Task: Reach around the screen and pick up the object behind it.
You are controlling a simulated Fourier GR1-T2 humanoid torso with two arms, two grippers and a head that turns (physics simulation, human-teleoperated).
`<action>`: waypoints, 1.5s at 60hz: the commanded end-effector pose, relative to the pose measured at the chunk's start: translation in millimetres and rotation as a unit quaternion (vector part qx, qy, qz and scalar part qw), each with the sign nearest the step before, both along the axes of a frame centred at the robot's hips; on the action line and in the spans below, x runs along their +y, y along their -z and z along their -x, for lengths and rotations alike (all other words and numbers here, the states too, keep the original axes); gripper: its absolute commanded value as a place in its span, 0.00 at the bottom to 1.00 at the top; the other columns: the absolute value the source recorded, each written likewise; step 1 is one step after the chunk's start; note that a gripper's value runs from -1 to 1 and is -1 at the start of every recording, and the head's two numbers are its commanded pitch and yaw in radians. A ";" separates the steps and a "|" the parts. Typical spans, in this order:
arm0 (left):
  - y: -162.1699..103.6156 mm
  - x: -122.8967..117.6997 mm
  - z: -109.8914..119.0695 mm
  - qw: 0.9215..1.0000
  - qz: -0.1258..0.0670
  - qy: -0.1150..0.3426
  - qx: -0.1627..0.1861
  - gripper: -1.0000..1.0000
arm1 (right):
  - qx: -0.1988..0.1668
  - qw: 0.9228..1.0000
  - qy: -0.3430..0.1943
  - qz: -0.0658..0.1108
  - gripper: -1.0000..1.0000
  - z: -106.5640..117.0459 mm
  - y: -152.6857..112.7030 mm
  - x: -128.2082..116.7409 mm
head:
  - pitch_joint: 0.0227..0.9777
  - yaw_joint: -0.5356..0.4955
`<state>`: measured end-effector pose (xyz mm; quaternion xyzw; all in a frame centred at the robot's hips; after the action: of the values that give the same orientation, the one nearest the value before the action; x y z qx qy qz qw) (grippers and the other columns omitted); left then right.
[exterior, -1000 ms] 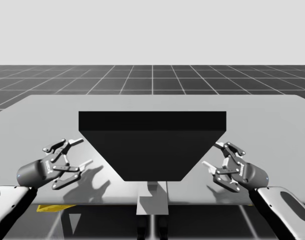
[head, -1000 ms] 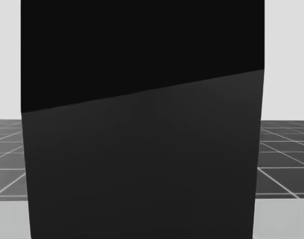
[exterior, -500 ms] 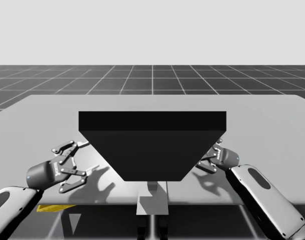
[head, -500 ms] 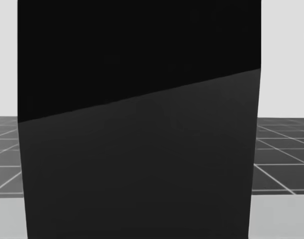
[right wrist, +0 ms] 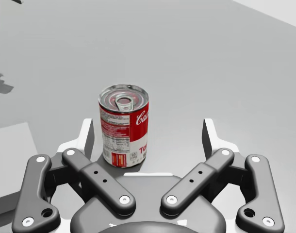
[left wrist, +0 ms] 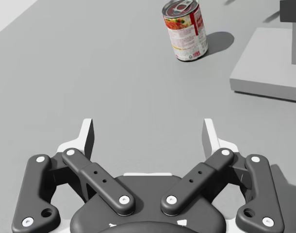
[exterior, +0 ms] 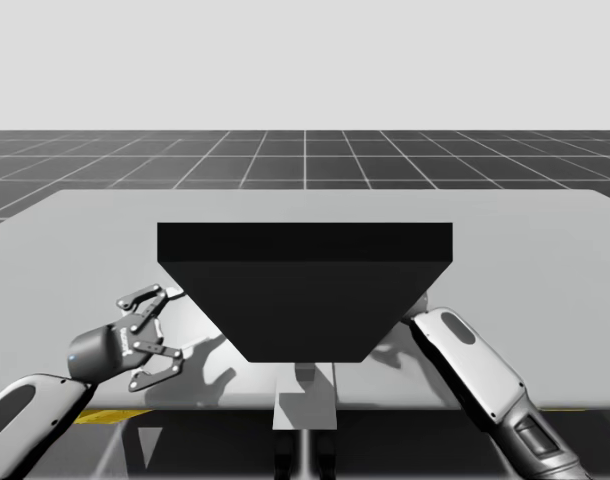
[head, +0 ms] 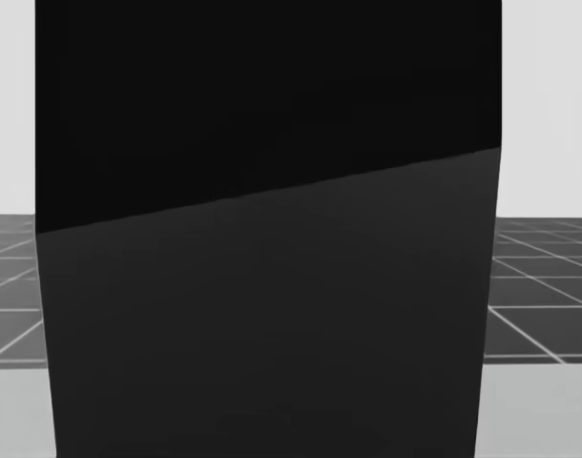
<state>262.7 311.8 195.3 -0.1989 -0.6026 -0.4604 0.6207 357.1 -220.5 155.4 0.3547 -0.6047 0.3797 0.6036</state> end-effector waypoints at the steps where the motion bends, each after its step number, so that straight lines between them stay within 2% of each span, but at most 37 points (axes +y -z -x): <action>1: 2.6 -3.0 0.5 1.000 -0.005 0.005 -0.001 0.00 | 0.012 0.999 -0.035 0.005 0.00 -9.2 5.8 21.0 | 0.16 0.49; 30: 5.2 -4.7 4.3 1.000 -0.014 0.013 -0.006 0.00 | 0.045 0.997 -0.070 0.009 0.00 -35.7 19.5 68.6 | 0.17 0.50; 45: 7.0 -5.9 6.9 1.000 -0.021 0.018 -0.009 0.00 | 0.062 0.995 -0.072 0.032 0.00 -41.4 31.2 83.0 | 0.17 0.50; 50: 6.8 -5.7 7.3 1.000 -0.023 0.017 -0.010 0.00 | 0.065 0.995 -0.070 0.035 0.00 -41.5 32.5 83.2 | 0.17 0.50; 51: 6.8 -5.5 7.5 1.000 -0.023 0.017 -0.011 0.00 | 0.059 0.996 -0.059 0.038 0.22 -42.0 33.5 82.7 | 0.17 0.50; 52: 6.8 -5.4 7.7 1.000 -0.023 0.017 -0.011 0.00 | 0.058 0.996 -0.050 0.034 0.34 -41.1 34.2 81.9 | 0.17 0.50; 53: 6.8 -5.4 7.8 1.000 -0.024 0.016 -0.011 0.00 | 0.059 0.996 -0.053 0.034 0.87 -40.9 34.4 81.6 | 0.17 0.50; 55: 6.7 -5.2 8.0 1.000 -0.025 0.016 -0.012 0.00 | 0.060 0.996 -0.056 0.034 1.00 -41.3 34.1 81.1 | 0.17 0.50; 61: 6.3 -4.7 8.6 0.999 -0.025 0.015 -0.013 0.00 | 0.051 0.997 -0.043 0.029 1.00 -41.0 26.8 70.2 | 0.17 0.50; 70: 4.9 -4.9 7.9 0.999 -0.025 0.014 -0.015 0.00 | 0.029 0.999 -0.030 0.033 1.00 -37.0 12.0 43.7 | 0.17 0.50; 78: 3.8 -4.0 7.6 0.999 -0.025 0.012 -0.017 0.00 | 0.005 0.999 0.003 0.036 0.98 -31.1 -1.9 -0.3 | 0.17 0.51; 90: 2.6 -4.4 6.7 0.999 -0.029 0.011 -0.017 0.00 | -0.008 0.998 0.061 0.033 0.98 -20.7 -19.7 -59.5 | 0.16 0.51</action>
<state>254.9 307.5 192.2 -0.1819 -0.5984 -0.4862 0.6103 367.4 -239.9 146.6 0.3188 -0.5751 0.3941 0.6421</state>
